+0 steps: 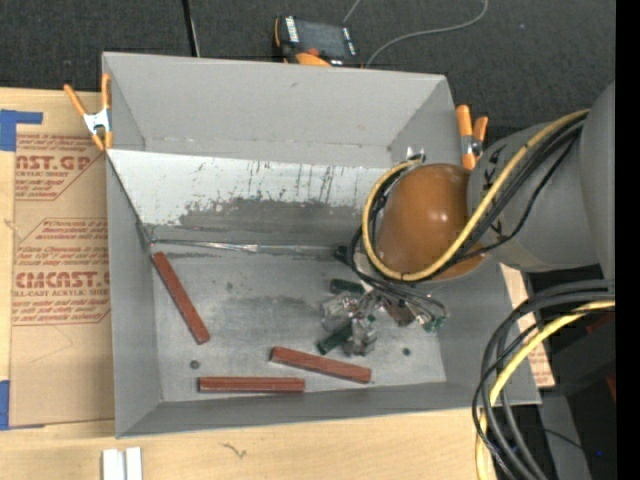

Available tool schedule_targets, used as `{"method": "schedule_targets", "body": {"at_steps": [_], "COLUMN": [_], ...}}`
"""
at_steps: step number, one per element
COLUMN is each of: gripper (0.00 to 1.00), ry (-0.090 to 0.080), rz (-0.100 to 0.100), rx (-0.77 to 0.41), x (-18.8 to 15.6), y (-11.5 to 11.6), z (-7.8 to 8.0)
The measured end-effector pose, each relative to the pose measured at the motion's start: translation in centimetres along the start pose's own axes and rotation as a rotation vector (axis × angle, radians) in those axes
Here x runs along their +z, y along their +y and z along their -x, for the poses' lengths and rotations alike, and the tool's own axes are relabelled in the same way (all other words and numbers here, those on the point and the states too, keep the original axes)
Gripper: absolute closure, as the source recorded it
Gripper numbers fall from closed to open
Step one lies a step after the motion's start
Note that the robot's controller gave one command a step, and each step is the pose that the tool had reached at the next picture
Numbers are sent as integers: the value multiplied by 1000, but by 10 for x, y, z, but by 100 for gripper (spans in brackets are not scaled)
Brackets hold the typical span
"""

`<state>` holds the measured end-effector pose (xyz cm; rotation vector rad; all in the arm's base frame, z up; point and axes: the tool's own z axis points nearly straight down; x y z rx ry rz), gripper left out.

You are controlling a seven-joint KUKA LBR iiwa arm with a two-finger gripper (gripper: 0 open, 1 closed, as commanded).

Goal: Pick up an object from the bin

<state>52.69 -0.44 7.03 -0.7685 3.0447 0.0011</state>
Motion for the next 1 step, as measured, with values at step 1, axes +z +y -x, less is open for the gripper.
{"method": "schedule_targets", "body": {"at_steps": [1], "gripper": [100], "ry": [-5], "rz": [-4], "rx": [-407], "x": [-158], "y": [-13], "z": [2]}}
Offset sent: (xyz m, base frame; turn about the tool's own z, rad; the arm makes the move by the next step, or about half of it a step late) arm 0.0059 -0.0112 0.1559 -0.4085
